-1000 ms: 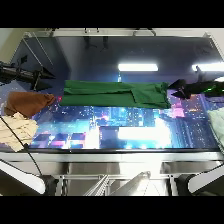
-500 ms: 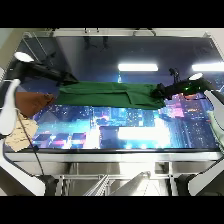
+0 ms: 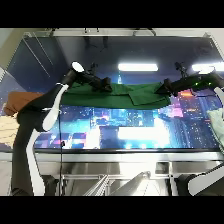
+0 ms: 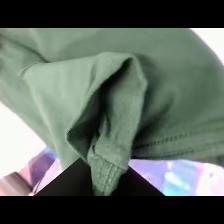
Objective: Fold the shirts.
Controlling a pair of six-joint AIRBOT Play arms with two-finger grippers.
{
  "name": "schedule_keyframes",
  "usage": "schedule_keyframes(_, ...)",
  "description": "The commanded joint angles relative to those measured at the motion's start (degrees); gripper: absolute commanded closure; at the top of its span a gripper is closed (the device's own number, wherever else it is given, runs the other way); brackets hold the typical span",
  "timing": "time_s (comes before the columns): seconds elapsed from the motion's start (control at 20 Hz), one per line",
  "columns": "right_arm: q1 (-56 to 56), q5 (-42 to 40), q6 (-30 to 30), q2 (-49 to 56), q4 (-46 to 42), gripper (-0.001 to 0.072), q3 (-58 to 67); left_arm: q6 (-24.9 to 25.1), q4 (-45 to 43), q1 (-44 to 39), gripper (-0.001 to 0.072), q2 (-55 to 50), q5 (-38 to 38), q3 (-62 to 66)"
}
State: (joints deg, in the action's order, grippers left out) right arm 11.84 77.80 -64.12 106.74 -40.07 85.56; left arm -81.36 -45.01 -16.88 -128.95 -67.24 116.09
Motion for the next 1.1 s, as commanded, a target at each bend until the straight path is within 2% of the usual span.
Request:
schedule_keyframes(0.0, 0.92, 2.54, 0.68, -1.44, 0.15, 0.0693, 0.07, -4.17, -4.31, -2.54, 0.0711, -2.95, 1.49, 1.46)
schedule_keyframes(0.2, 3.15, 4.57, 0.66, -4.02, 0.15, 0.0694, 0.07, -3.91, -1.75, -5.22, 0.0711, -2.95, 1.01, 0.98)
schedule_keyframes(0.35, 5.75, 4.81, 0.55, -7.56, 0.15, 0.0695, 0.28, 0.07, 8.48, -4.26, 0.0711, 0.52, -0.39, 6.23)
schedule_keyframes(0.45, 7.08, 5.81, -0.81, -9.09, 0.15, 0.0695, 2.56, 3.28, 14.38, -0.87, 0.0711, 8.33, -1.31, 4.07)
schedule_keyframes(0.55, 6.64, 8.15, -4.02, -9.68, 0.17, 0.0695, 6.45, 5.9, 14.47, 3.96, 0.0711, 17.33, -5.18, -1.16)
schedule_keyframes(0.75, -4.57, 7.67, -9.55, -9.94, 1.01, 0.0694, 11.52, 9.18, 14.56, 15.02, 0.0709, 28.09, -17.11, -7.96)
schedule_keyframes(0.85, -14.14, 1.75, -12.72, -9.35, 1.29, 0.0693, 11.5, 10.97, 14.58, 20.04, 0.0708, 32.48, -18.25, -12.72)
schedule_keyframes(0.95, -24.55, -9.22, -16.44, -7.19, 1.64, 0.0693, 11.5, 12.87, 14.58, 24.24, 0.0692, 36.04, -18.43, -17.97)
schedule_keyframes(1.05, -32.96, -21.33, -17.18, -3.41, 5.57, 0.0693, 11.65, 15.08, 14.62, 27.28, 0.0692, 38.62, -19.43, -23.21)
